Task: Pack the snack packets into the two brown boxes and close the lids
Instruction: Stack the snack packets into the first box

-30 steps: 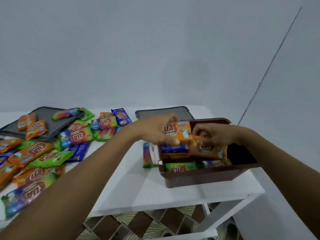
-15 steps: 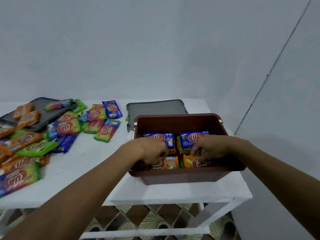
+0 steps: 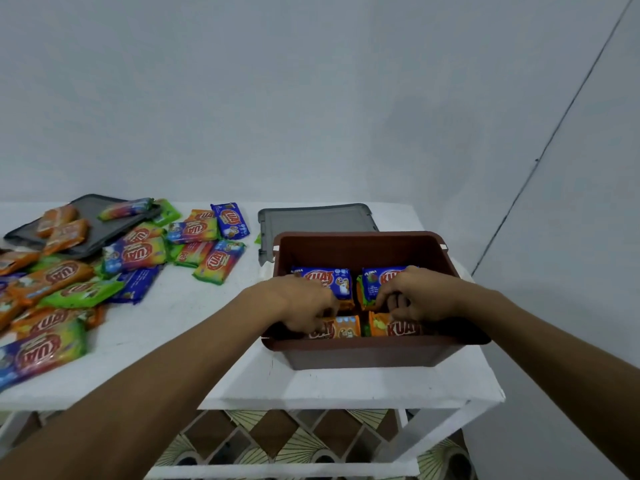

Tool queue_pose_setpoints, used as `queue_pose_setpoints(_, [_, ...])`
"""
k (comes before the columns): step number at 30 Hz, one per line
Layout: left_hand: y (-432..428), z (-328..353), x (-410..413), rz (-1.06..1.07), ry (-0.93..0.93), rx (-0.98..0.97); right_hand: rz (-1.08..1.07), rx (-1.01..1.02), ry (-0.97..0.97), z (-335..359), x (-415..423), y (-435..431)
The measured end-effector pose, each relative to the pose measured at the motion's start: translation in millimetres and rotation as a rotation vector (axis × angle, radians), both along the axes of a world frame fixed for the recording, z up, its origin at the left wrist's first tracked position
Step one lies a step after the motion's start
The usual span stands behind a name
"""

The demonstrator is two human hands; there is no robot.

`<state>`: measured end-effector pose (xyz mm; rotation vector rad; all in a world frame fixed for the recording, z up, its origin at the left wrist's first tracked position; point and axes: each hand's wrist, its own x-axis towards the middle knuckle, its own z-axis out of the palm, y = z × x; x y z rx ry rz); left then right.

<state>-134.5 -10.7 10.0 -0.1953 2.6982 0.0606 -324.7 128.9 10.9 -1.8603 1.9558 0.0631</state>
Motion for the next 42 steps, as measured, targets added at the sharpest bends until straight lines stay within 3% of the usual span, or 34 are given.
queue_pose_setpoints(3, [-4.6,3.3,13.2,-0.056,0.199,-0.054,-0.059,-0.086,0.049,1.9,2.8,-3.1])
queue_pose_setpoints(8, [-49.8,8.1,59.7,0.009,0.688,0.176,-0.121,-0.21,0.059,12.1,26.3,-24.5])
queue_pose_setpoints(11, [-96.8,-13.7,101.0,0.089,0.849,0.061,-0.132,-0.298,0.011,19.4,58.7,-50.5])
queue_pose_setpoints(13, [-127.6,-34.2,124.6,0.173,0.816,0.005,-0.129,-0.361,0.012,26.1,84.9,-69.4])
queue_pose_setpoints(17, [-169.9,-70.5,152.5,0.305,0.57,0.008,-0.136,-0.491,-0.019,38.0,138.2,-100.9])
queue_pose_setpoints(20, [-179.0,-92.5,161.0,0.352,0.431,0.039,-0.135,-0.449,0.012,38.1,178.9,-117.8])
queue_pose_setpoints(23, [-181.7,-105.2,169.9,0.358,0.547,0.05,-0.124,-0.355,0.079,25.1,218.0,-133.8])
queue_pose_setpoints(26, [-174.6,-110.7,178.3,0.35,0.711,0.101,-0.186,-0.199,0.028,-6.1,250.8,-145.5])
queue_pose_setpoints(30, [-167.4,-123.6,197.4,0.469,0.817,0.029,-0.41,-0.184,0.144,-62.3,268.8,-155.7])
queue_pose_setpoints(32, [-169.1,-125.3,204.8,0.549,0.862,0.096,-0.583,-0.146,0.163,-87.7,271.2,-154.8])
queue_pose_setpoints(34, [-170.9,-125.9,207.7,0.619,0.913,0.202,-0.679,-0.213,0.223,-111.5,273.9,-151.1])
queue_pose_setpoints(38, [-174.1,-128.9,209.9,0.724,0.952,0.318,-0.693,-0.541,0.249,-124.8,276.7,-143.8])
queue_pose_setpoints(42, [-174.3,-128.9,209.7,0.74,0.939,0.354,-0.769,-0.585,0.14,-122.6,274.8,-143.7])
